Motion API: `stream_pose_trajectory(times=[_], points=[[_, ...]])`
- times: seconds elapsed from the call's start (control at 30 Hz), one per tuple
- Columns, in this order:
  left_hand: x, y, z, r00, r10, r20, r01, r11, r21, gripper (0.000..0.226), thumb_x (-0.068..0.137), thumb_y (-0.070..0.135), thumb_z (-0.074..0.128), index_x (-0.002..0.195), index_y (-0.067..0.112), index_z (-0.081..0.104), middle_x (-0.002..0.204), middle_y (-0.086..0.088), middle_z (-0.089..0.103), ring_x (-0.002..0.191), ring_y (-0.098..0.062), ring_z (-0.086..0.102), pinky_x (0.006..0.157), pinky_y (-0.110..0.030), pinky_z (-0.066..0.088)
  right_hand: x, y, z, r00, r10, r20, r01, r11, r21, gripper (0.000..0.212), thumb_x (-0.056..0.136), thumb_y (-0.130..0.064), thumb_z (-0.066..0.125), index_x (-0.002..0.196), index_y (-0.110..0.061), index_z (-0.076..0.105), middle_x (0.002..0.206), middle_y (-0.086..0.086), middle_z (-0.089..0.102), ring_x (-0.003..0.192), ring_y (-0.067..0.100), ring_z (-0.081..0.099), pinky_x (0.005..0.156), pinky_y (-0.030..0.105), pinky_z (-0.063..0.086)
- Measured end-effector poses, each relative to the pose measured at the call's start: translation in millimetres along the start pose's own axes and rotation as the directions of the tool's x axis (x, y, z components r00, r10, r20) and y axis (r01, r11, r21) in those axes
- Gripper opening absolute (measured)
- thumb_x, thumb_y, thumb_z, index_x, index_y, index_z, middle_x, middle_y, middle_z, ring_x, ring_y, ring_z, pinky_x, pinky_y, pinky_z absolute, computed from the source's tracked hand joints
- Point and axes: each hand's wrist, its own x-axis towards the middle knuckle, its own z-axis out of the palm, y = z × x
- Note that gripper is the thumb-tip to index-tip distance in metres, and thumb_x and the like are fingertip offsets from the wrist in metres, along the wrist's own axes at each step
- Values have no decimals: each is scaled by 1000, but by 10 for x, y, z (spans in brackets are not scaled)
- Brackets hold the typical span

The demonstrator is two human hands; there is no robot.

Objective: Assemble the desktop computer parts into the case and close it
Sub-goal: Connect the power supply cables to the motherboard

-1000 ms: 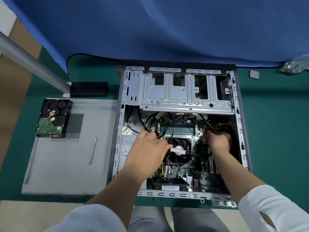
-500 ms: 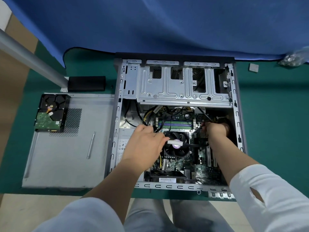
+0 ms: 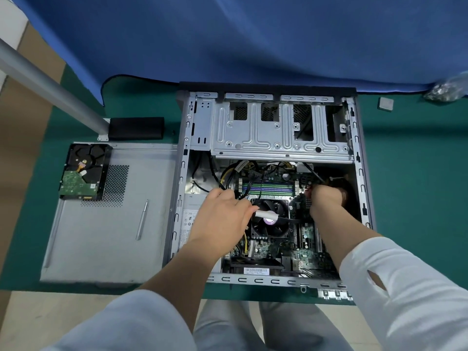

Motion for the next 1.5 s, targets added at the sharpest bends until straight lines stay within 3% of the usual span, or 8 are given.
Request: stream_pose_trajectory(times=[0.03,0.3,0.47,0.73,0.9,1.1,1.27,1.5], points=[[3,-1,1,1000,2,-4,-2,1000,-5,56,100,44,17,93,22,68,69,11,65,77,-14,47,92,-30,34,5,34,10,1000,14,-3,-13,985,173,38,96,-19,51,132,-6,50,132,13,55,100,20,55,75,23,48],[-3,-7,11,999,14,-42,-16,999,-37,52,100,42,24,86,20,69,63,9,63,72,-15,48,89,-34,38,-35,257,37,947,-321,-28,299,905,-302,21,93,-1,48,106,7,62,103,24,63,97,35,60,71,30,38],[-3,-4,11,1000,12,-21,-13,1000,-16,56,100,43,19,90,21,69,65,10,64,75,-15,48,92,-32,36,-60,79,-26,903,-375,210,396,537,-745,24,90,5,48,109,9,61,111,24,64,107,37,60,77,35,49],[-5,-13,26,995,38,-96,-38,999,0,52,100,41,26,82,19,70,57,8,60,68,-15,47,86,-34,40,-13,-35,-59,872,-292,392,455,191,-870,37,93,-5,44,128,7,50,131,21,52,122,34,51,96,35,47],[11,-24,47,989,49,-141,-50,999,-4,46,99,38,36,76,18,70,52,7,57,64,-15,45,82,-35,44,18,-177,-67,895,-222,387,437,265,-860,31,96,-6,41,120,5,58,127,21,56,120,33,53,94,34,43],[6,-26,61,985,52,-164,-53,999,-4,41,98,37,43,72,19,68,50,7,56,63,-15,42,80,-33,43,-12,-150,-69,902,-178,394,421,160,-893,36,97,-4,38,131,2,52,136,20,50,126,35,48,99,38,42],[6,-27,65,984,60,-165,-60,998,8,38,98,38,46,72,20,68,50,7,56,64,-15,43,80,-33,41,11,-32,-115,907,-257,334,410,359,-838,31,95,-4,44,122,8,53,125,23,57,117,35,54,92,35,45],[11,-24,57,983,57,-175,-60,998,-10,36,96,36,52,67,20,66,48,7,53,62,-15,42,79,-33,42,85,26,-128,892,-307,331,436,393,-810,31,96,-1,41,123,12,50,122,25,58,114,37,55,90,36,46]])
